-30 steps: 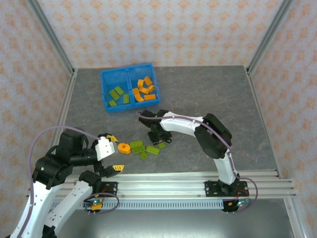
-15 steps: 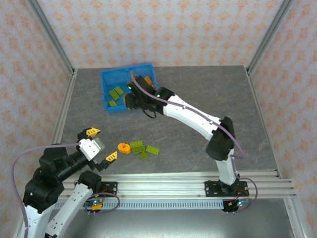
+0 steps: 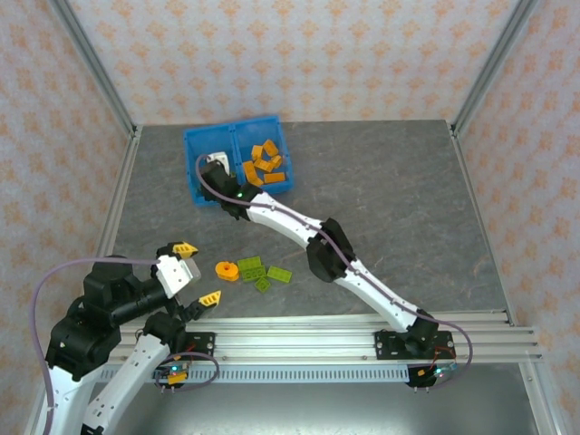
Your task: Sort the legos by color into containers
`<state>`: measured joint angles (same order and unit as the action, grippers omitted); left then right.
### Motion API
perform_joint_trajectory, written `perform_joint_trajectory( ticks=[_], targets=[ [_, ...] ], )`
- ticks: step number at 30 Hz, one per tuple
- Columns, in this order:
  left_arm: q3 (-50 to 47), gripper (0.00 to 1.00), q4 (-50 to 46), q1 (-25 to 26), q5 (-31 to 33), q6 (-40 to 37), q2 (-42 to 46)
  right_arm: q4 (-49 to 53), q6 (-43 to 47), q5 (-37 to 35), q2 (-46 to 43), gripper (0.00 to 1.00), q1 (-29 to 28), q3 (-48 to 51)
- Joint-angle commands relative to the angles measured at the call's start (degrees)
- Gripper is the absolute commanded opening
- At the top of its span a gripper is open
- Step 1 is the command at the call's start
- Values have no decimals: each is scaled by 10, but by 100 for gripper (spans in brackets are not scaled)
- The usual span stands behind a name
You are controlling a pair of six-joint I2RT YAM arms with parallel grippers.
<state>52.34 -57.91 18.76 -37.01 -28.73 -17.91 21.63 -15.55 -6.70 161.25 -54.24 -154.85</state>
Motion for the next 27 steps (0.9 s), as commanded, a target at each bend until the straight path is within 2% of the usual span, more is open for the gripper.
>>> perform_joint_trajectory(
  ticks=[1,7,8,11,14,17,19,22,27],
  targets=[
    [9,100,-20,1,-21,11,-6,-108,44,-15,10,29,-1,-53],
    [9,100,-25,1,-17,22,-9,-120,26,-2,18,32,1,-41],
    [7,100,-22,1,-17,25,-10,-120,23,3,17,35,1,-42],
    [2,100,-8,1,-18,39,-15,-119,13,13,5,55,1,-44],
    [-2,100,10,1,-8,78,-22,-111,0,22,-25,61,1,-40],
    [-9,100,34,1,64,174,-27,-102,-16,25,-64,61,5,-22],
    [-3,100,30,1,120,200,-31,-86,-27,37,-92,61,8,-16],
    [23,100,34,1,227,251,-62,-5,-44,55,-150,63,13,-12],
    [90,99,17,1,264,316,-171,139,-77,107,-289,72,34,78]
  ],
)
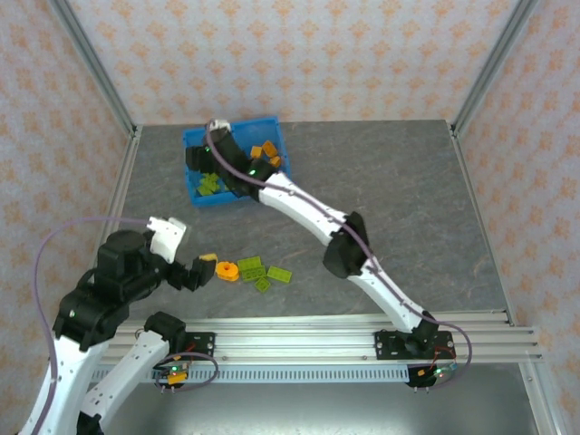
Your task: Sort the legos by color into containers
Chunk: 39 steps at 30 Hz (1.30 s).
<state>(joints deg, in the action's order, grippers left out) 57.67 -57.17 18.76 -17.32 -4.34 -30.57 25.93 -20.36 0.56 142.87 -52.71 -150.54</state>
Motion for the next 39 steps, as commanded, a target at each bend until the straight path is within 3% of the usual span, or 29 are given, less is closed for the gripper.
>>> perform_joint_trajectory(
  ticks=[1,3,4,6,9,13,16,19,23,27,30,35,39],
  targets=[
    [48,96,5,1,93,112,-70,120,-35,42,-140,72,28,71],
    [57,93,-14,1,136,207,-115,151,-39,42,-208,73,41,152],
    [55,96,-28,1,134,232,-139,157,-34,35,-253,73,46,207],
    [64,99,-60,2,105,242,-190,150,-23,12,-334,75,51,317],
    [96,99,-145,9,143,308,-261,147,-20,-7,-437,77,64,455],
    [159,99,-227,81,217,306,-339,193,-24,-20,-529,78,73,554],
    [192,100,-237,137,182,313,-395,240,-35,-34,-602,78,74,613],
    [179,99,-187,215,152,365,-424,269,-58,-68,-694,79,74,692],
    [85,100,-24,306,134,492,-419,300,-105,-83,-837,87,74,800],
    [-1,100,79,343,152,588,-426,324,-115,-19,-957,94,74,864],
    [-11,99,62,353,184,631,-449,354,-123,33,-1006,99,75,894],
    [-40,99,125,372,188,691,-491,379,-121,108,-1011,99,75,897],
    [-35,97,117,378,223,716,-539,398,-109,103,-1011,99,74,893]
  ],
)
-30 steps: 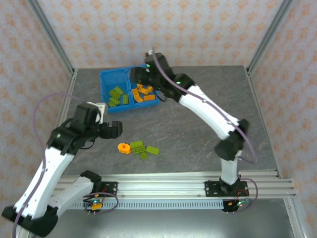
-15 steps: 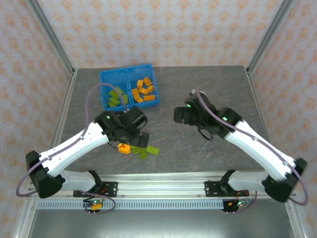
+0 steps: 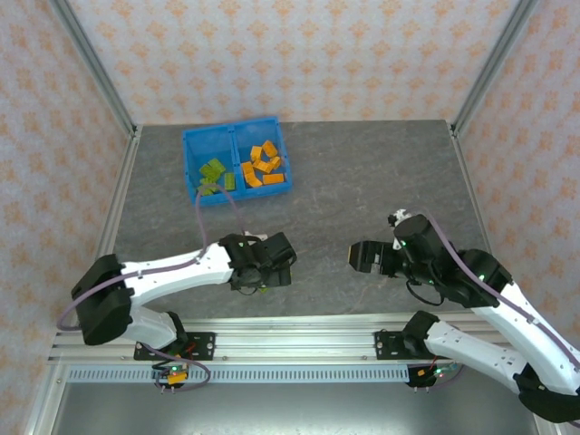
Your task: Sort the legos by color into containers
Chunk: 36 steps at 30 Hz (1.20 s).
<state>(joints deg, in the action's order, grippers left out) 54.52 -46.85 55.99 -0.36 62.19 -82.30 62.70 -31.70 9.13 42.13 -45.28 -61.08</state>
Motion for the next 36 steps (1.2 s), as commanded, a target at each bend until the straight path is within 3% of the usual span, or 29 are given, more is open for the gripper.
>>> perform_joint_trajectory(
  ticks=[1,9,19,28,32,36],
  targets=[
    [-2,96,11,6,64,50,-29,32,7,16,-5,99,0,-1],
    [-26,80,15,8,78,60,-68,57,30,14,-10,99,0,-10],
    [-103,66,136,8,56,73,-60,88,31,73,-24,99,0,-10],
    [-98,46,123,8,57,64,-81,91,22,113,-25,99,1,-5],
    [-89,36,97,10,63,56,-53,88,14,148,-27,99,0,-4],
    [-28,32,31,17,85,31,-13,67,9,161,-29,100,1,-6]
  ],
)
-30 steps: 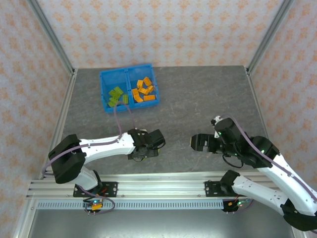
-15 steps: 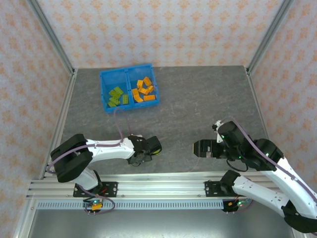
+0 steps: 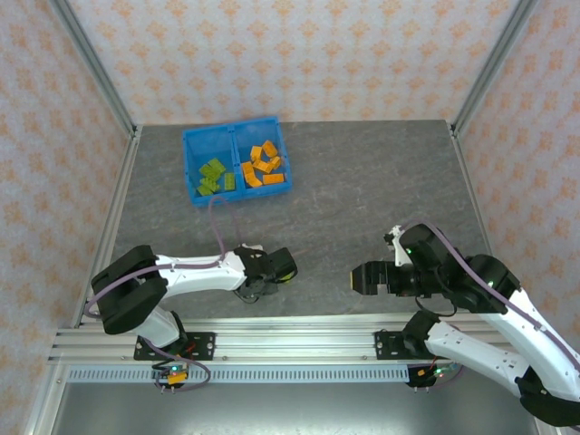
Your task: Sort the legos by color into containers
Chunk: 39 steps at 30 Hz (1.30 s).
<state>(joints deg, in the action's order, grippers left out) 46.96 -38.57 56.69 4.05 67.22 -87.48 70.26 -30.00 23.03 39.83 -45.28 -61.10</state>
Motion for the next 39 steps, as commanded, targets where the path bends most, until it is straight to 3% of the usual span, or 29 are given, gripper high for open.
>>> perform_joint_trajectory(
  ticks=[1,6,9,17,21,24,31,39],
  targets=[
    [75,32,-73,11,50,-31,49,-17,-9,22,-5,99,0,-7],
    [210,31,-161,0,113,-82,77,-61,-29,-5,-4,99,0,-6],
    [273,31,-183,-40,124,-120,73,-86,-30,-24,-4,99,1,-4],
    [444,27,-176,-211,86,-250,-52,-132,-27,-116,18,99,0,-20],
    [486,27,-170,-298,90,-276,-91,-125,-11,-122,57,99,0,-41],
    [493,28,-138,-373,42,-278,-110,-118,15,-128,88,99,0,-50],
    [643,31,-155,-464,-19,-305,-303,-89,56,-149,200,99,0,-119],
    [847,44,-177,-505,-35,-301,-480,-46,61,-163,277,99,0,-184]
  ],
)
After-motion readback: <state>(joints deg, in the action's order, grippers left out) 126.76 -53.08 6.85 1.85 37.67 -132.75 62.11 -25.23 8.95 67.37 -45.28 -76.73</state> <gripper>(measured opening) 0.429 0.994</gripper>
